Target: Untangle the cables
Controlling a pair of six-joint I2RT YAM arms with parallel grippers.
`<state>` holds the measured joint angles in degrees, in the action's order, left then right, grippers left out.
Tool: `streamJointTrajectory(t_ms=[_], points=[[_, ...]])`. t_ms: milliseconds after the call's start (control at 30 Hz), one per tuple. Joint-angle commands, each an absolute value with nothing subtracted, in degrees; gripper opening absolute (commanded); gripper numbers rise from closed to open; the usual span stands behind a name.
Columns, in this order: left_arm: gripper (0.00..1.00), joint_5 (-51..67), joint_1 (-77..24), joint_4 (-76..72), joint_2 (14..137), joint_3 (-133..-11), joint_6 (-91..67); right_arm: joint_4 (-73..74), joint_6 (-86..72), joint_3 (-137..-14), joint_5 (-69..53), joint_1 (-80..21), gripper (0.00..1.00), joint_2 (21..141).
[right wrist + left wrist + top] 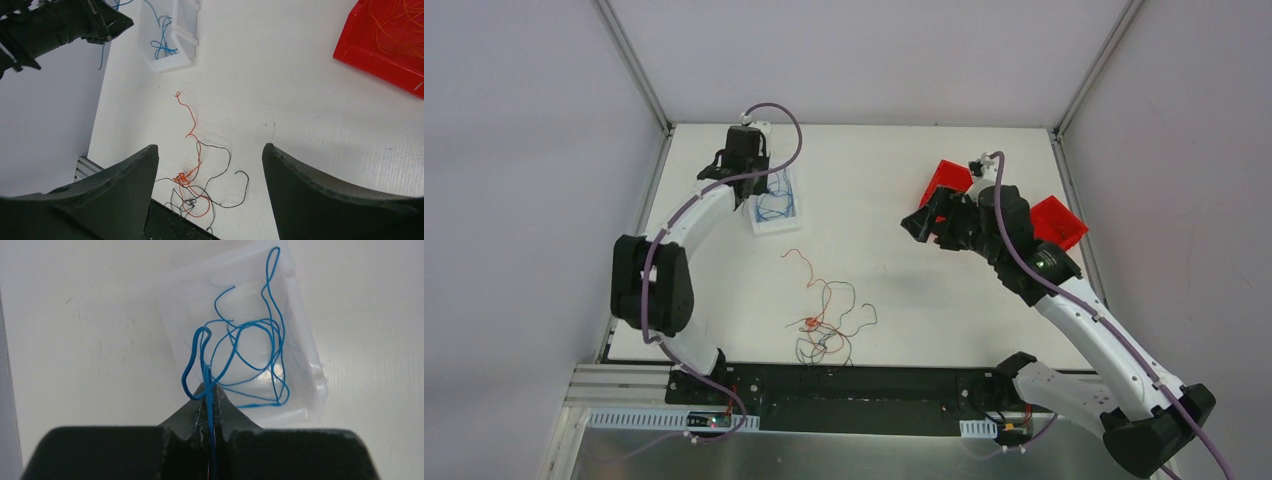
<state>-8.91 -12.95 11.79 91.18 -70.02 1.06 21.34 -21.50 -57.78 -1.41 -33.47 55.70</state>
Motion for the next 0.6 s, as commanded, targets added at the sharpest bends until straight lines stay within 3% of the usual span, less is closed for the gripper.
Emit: streamJointTrajectory(t_ms=[0, 433, 567], points=[[0.00, -7.08, -11.19, 12.61, 101.35, -78.31, 1.52, 22.46, -20.57, -57.50, -0.35, -32.97, 0.79, 53.32], [0.00, 8.92, -9.58, 16.84, 122.49, -95.13, -10.10, 24.28, -20.87, -56.30, 2.26, -32.86, 0.79, 51.17], [0.25, 6.50, -9.58, 20.67, 121.16, -97.49, -12.77, 25.18, -20.70, -56.17, 2.85, -32.70, 0.79, 50.84]])
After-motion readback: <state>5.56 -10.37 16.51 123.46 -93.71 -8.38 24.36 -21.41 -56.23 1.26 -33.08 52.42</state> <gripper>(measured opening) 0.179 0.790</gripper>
